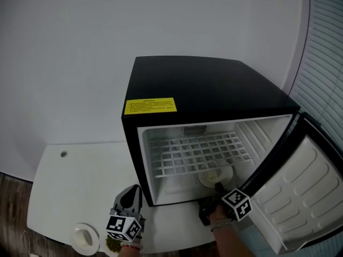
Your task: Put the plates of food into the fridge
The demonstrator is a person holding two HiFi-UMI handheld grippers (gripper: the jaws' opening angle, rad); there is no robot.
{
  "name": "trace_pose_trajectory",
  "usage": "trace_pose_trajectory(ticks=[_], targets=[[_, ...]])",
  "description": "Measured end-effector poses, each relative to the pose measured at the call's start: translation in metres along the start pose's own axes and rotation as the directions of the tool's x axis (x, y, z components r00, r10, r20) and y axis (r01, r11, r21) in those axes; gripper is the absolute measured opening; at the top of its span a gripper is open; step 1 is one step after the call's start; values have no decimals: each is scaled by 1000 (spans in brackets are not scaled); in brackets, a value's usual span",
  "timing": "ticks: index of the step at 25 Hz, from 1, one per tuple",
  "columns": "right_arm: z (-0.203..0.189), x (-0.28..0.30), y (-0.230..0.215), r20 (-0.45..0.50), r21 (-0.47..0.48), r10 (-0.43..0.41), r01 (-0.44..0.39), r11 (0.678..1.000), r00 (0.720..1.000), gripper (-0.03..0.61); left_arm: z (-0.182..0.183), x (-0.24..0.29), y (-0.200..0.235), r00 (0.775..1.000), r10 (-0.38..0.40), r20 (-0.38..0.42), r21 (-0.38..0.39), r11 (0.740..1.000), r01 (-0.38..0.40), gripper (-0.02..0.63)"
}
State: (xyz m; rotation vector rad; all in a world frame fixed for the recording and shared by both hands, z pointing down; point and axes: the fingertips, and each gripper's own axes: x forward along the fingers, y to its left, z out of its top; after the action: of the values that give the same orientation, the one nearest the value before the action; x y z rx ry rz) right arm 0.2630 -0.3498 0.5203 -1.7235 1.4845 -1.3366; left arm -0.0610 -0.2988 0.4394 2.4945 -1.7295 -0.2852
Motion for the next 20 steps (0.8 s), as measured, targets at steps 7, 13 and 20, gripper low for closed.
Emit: trace_pose_trajectory(ticks=[7, 13, 20], targets=[[7, 5, -2, -15, -281, -92, 84, 956, 996, 51, 2, -3, 0, 1000, -1, 7, -7, 1000, 1, 8], [13, 8, -10, -5, -391, -158, 143, 909, 987, 94, 0, -4, -3, 1000, -6, 4, -14, 1000, 6, 8], [14, 7, -9, 22, -487, -159, 150, 861, 987, 198, -2, -5, -3, 1000, -4, -1, -18, 1000, 4, 8]])
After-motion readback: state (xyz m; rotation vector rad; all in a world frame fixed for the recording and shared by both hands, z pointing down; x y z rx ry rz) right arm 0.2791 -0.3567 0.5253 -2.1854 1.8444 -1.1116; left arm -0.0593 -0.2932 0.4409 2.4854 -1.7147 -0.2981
